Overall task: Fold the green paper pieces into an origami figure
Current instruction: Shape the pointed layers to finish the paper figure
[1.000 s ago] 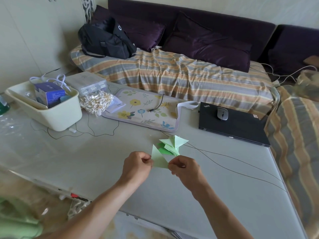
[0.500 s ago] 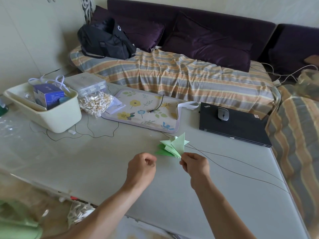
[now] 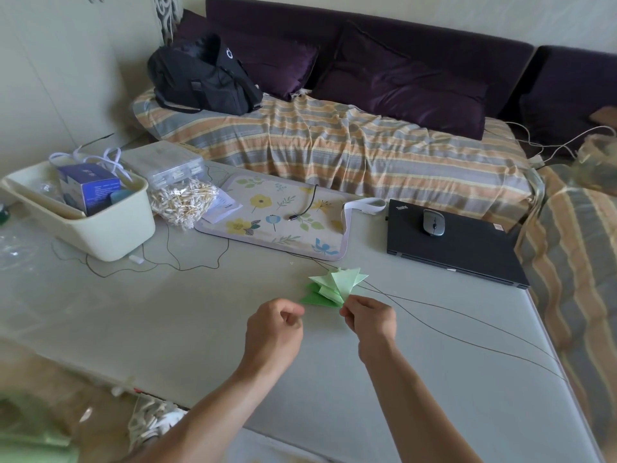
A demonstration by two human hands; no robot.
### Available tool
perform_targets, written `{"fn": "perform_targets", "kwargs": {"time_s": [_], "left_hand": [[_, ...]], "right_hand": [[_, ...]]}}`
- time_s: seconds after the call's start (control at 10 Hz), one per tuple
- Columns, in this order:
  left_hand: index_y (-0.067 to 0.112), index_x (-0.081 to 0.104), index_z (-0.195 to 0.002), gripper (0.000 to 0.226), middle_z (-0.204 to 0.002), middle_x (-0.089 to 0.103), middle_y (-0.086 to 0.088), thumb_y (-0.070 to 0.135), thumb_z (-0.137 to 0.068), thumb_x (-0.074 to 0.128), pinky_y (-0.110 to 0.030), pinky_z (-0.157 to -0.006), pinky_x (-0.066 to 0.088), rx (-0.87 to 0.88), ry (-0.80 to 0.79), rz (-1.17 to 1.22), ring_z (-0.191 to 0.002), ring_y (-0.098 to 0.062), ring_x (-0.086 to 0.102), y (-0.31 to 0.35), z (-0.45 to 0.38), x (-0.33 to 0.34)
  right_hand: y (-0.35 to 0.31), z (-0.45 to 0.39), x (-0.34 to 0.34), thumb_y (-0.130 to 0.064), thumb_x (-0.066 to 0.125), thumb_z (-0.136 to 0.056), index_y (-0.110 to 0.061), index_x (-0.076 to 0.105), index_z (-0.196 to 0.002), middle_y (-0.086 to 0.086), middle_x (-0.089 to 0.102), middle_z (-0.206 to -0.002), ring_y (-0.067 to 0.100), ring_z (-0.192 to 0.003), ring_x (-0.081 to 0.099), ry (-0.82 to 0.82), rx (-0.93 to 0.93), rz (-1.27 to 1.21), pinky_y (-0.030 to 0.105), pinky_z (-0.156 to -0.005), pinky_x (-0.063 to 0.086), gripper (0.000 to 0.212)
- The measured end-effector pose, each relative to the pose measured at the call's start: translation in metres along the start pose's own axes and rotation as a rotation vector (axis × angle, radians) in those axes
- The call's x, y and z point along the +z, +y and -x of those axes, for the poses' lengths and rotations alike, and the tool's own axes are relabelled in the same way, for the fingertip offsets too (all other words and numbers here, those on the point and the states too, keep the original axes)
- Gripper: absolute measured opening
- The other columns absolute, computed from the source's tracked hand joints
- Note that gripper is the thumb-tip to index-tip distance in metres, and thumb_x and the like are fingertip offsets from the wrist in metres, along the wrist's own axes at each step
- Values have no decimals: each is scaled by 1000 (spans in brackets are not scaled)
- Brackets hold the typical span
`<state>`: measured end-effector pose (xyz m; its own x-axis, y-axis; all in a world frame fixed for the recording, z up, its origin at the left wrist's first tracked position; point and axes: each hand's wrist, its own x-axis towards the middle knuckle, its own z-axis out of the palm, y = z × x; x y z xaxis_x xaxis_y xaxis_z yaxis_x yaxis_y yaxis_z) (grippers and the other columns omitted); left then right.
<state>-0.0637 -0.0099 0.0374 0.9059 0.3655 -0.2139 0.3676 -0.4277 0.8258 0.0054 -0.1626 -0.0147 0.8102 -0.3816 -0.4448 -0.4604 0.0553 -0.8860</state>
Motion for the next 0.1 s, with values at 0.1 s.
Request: {"fn": "perform_targets", "kwargs": {"time_s": [0.1], "left_hand": [[24, 77, -102, 24, -99, 72, 10, 14, -93, 57, -26, -86, 53, -7, 8, -4, -98, -13, 67, 1, 3, -3]], "right_hand": [[1, -1, -3, -5, 67, -82, -12, 77, -74, 1, 72, -57, 18, -60, 63, -15, -18, 23, 31, -70, 54, 14]]}}
